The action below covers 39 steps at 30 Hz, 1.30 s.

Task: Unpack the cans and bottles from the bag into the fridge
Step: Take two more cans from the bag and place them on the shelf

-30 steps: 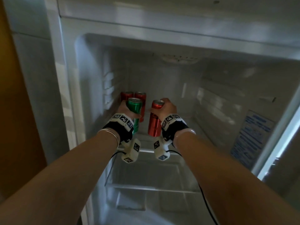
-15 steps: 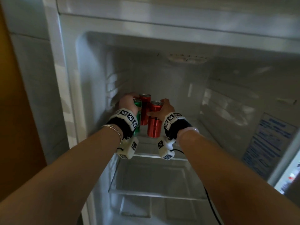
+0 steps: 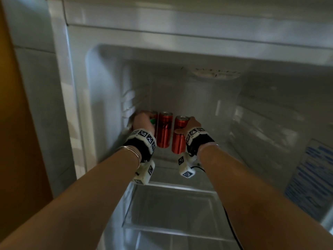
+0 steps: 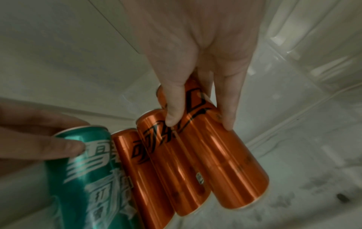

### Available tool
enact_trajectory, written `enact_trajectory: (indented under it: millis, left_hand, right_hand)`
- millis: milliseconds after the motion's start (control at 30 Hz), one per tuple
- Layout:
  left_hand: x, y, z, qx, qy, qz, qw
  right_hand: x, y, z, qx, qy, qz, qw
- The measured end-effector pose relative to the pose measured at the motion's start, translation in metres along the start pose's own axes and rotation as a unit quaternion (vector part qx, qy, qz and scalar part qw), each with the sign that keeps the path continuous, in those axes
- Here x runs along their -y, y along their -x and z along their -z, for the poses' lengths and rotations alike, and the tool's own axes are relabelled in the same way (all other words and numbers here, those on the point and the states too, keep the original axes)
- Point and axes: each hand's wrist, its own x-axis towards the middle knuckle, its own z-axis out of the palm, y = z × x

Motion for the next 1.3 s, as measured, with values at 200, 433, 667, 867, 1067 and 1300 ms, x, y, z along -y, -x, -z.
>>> enact_trajectory:
  millis: [200,433,667,867,1067,1300]
  left_hand:
    - [-0.001,-0.005,-0.011,-0.03,0.035,0.007,0.999]
    - [0.0,-0.004,-0.012,-0.029,0.022,-0.016,0.999]
    - [0.004,-0.003,-0.013,-0.018,0.009,-0.033,0.999]
    - [0.005,-0.001,-0.011,0.018,0.025,-0.031,0.999]
    - [-0.002,0.01,-0.003,0.047,-0.007,-0.018,0.999]
    - [-0.013,0.051,0.0,0.112,-0.039,-0.045,0.992]
  right_hand:
    - [0.001,-0.026,-0.009,0.013,-0.029,-0.018,0.999]
    - [0.001,-0.054,-0.023,0.027,-0.022,0.003,0.999]
    - [0.0,-0.042,-0.025,0.018,-0.038,0.012,0.999]
    - [0.001,-0.019,-0.016,0.003,-0.017,0.001,1.0]
    - [-0.006,0.012,-0.01,-0.003,0.036,0.012,0.999]
    - [-0.009,0.058,-0.011,0.033,0.097,0.048,0.994]
